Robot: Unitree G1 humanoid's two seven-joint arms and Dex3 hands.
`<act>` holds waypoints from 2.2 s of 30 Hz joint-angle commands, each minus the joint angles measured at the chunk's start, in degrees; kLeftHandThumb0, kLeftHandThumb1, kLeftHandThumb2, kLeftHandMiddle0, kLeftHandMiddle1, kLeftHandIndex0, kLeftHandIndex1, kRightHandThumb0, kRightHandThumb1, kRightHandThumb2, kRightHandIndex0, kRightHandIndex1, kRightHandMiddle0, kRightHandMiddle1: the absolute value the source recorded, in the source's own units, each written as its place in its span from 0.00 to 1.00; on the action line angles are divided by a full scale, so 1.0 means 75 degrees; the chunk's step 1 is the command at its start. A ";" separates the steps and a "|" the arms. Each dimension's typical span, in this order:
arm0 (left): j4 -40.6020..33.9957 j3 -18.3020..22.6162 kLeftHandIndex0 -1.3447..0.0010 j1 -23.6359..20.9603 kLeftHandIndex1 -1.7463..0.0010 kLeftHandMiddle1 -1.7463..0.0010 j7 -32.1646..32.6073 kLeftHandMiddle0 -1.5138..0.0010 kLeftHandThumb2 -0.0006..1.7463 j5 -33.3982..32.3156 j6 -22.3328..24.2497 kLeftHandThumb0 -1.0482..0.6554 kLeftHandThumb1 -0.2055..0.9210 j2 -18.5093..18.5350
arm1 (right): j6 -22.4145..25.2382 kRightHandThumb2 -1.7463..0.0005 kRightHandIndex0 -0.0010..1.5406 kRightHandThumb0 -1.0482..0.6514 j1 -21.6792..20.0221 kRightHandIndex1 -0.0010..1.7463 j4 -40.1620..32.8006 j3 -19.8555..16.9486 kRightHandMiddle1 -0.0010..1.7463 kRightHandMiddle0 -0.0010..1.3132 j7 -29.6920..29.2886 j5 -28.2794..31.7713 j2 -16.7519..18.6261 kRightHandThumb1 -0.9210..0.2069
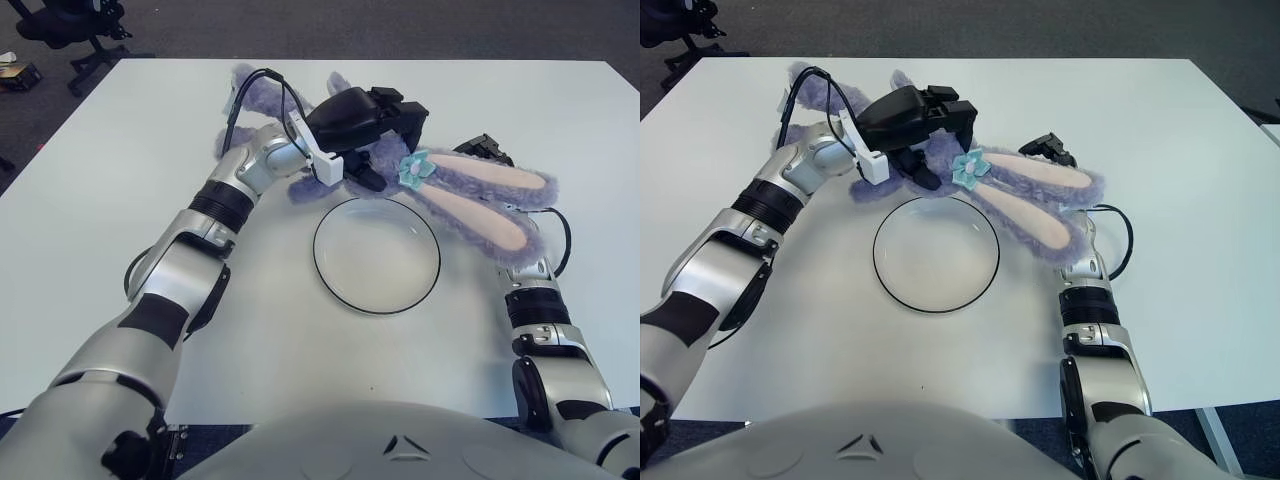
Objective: Put the doll into the plate.
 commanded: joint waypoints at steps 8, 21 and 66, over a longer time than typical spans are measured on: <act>-0.0326 -0.0023 0.48 0.0052 0.00 0.00 -0.1141 0.42 0.50 -0.0762 0.0118 0.69 0.64 0.0106 | 0.0381 0.78 0.47 0.41 0.0189 0.95 0.0302 0.0042 0.91 0.26 0.0091 -0.0089 -0.0027 0.00; -0.1164 0.0043 0.47 0.0023 0.00 0.00 -0.2730 0.41 0.39 -0.1607 0.1554 0.66 0.73 0.0142 | 0.0437 0.79 0.47 0.41 -0.0052 0.96 0.0610 -0.0034 0.91 0.27 0.0138 -0.0044 -0.0093 0.00; 0.2319 -0.0394 0.44 -0.1510 0.00 0.00 -0.1604 0.36 0.30 -0.1504 -0.2130 0.61 0.81 -0.1564 | 0.0876 0.75 0.47 0.41 0.1143 0.96 -0.0325 -0.1703 0.95 0.22 -0.0276 0.0775 -0.0695 0.00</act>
